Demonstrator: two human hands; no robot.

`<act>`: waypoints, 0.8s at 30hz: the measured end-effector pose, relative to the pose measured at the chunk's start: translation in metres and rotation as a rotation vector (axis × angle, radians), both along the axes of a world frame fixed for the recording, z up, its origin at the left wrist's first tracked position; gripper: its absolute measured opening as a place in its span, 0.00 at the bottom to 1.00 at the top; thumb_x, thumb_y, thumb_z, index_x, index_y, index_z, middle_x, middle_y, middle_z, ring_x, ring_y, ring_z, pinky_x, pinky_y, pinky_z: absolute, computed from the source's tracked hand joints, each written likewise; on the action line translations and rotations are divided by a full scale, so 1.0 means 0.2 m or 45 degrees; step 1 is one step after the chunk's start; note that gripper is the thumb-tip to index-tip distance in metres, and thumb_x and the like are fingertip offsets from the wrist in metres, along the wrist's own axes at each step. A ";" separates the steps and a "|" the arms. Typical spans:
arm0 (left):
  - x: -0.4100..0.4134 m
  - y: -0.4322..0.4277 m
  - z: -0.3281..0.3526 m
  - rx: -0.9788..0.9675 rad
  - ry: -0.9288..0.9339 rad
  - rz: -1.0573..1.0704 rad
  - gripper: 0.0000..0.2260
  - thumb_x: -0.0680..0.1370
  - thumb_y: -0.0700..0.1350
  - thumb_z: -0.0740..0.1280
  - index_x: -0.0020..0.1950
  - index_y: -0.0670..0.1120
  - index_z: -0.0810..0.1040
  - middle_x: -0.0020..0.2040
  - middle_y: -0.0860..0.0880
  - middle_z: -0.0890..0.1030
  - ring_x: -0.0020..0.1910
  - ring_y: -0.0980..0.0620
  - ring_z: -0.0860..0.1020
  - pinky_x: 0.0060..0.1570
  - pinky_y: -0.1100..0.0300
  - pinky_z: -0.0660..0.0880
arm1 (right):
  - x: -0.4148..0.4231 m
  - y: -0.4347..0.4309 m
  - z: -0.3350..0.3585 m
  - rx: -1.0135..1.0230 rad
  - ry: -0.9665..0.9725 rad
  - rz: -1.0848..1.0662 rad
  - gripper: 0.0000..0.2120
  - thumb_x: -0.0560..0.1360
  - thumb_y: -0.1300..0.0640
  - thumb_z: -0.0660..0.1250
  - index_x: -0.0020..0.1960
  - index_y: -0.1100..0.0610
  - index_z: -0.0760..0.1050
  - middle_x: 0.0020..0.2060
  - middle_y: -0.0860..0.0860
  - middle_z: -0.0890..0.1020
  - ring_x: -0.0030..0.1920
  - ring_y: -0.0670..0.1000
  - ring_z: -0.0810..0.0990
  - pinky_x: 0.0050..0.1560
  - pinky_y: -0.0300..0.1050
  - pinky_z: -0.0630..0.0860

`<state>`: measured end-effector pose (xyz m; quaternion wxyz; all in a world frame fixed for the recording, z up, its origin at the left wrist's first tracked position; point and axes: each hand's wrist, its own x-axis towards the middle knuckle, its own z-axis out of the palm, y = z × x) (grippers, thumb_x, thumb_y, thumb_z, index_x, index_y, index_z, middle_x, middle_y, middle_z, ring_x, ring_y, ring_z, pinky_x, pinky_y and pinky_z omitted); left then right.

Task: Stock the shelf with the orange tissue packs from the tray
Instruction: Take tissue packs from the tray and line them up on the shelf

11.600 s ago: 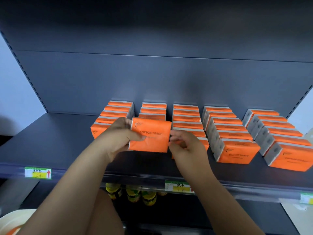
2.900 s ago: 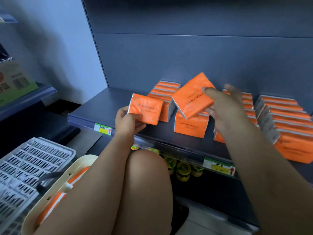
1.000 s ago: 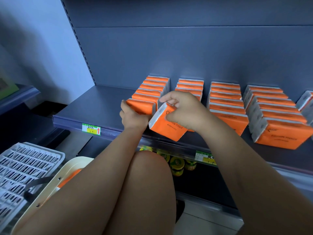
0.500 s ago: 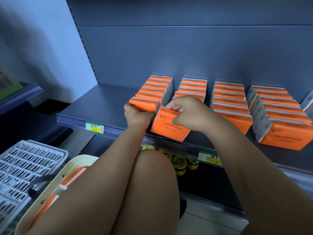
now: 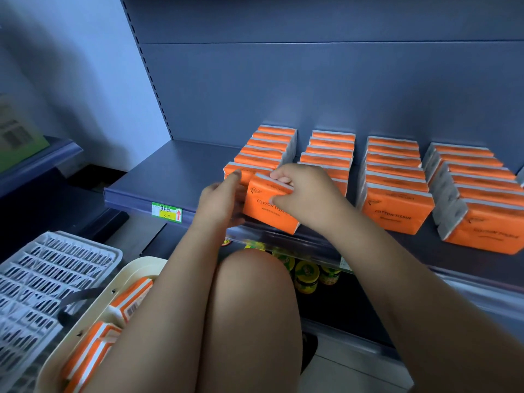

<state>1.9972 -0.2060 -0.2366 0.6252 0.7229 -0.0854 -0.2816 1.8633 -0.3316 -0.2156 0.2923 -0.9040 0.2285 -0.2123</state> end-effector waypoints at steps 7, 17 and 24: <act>0.01 0.04 0.01 0.022 0.022 -0.144 0.19 0.77 0.56 0.74 0.59 0.43 0.82 0.51 0.42 0.85 0.48 0.43 0.86 0.47 0.45 0.85 | 0.09 0.13 -0.07 -0.117 -0.179 0.033 0.18 0.72 0.55 0.78 0.61 0.52 0.84 0.57 0.50 0.85 0.59 0.52 0.82 0.62 0.53 0.78; 0.08 0.06 -0.03 -0.168 0.216 0.120 0.18 0.75 0.49 0.78 0.57 0.41 0.79 0.54 0.37 0.83 0.52 0.38 0.85 0.47 0.42 0.85 | 0.07 0.15 -0.06 0.132 -0.002 0.144 0.36 0.71 0.61 0.76 0.75 0.46 0.70 0.66 0.48 0.80 0.63 0.49 0.79 0.62 0.44 0.76; 0.12 0.06 -0.06 -0.234 0.087 0.293 0.18 0.75 0.54 0.78 0.49 0.42 0.76 0.51 0.41 0.81 0.53 0.41 0.84 0.43 0.46 0.86 | 0.07 0.14 -0.09 0.063 -0.099 -0.277 0.08 0.78 0.53 0.73 0.55 0.53 0.79 0.45 0.46 0.81 0.48 0.50 0.81 0.49 0.46 0.79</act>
